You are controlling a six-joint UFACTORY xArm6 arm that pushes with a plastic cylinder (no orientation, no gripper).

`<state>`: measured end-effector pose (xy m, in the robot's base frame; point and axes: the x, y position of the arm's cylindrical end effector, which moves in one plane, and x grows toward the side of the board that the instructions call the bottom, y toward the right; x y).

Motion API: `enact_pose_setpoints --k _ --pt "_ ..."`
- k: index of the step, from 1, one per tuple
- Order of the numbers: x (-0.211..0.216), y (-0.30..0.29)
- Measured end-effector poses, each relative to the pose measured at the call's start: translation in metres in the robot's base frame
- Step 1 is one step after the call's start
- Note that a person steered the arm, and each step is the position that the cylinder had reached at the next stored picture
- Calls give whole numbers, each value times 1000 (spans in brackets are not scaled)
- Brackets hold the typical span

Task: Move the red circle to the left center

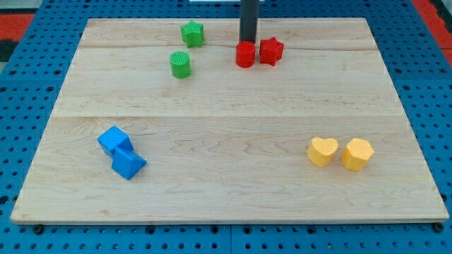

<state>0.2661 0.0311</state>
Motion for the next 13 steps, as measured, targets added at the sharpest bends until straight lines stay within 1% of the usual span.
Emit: enact_pose_setpoints --k 1,2,3,4,6,7,8,9,10,12,13 --pt "47 -7" --pt "75 -27" --pt "85 -17" --pt "112 12" --pt "132 61" --pt "146 63" --pt "171 61" --pt "163 -4" --pt "131 -75" --pt "125 -53" --pt "125 -53"
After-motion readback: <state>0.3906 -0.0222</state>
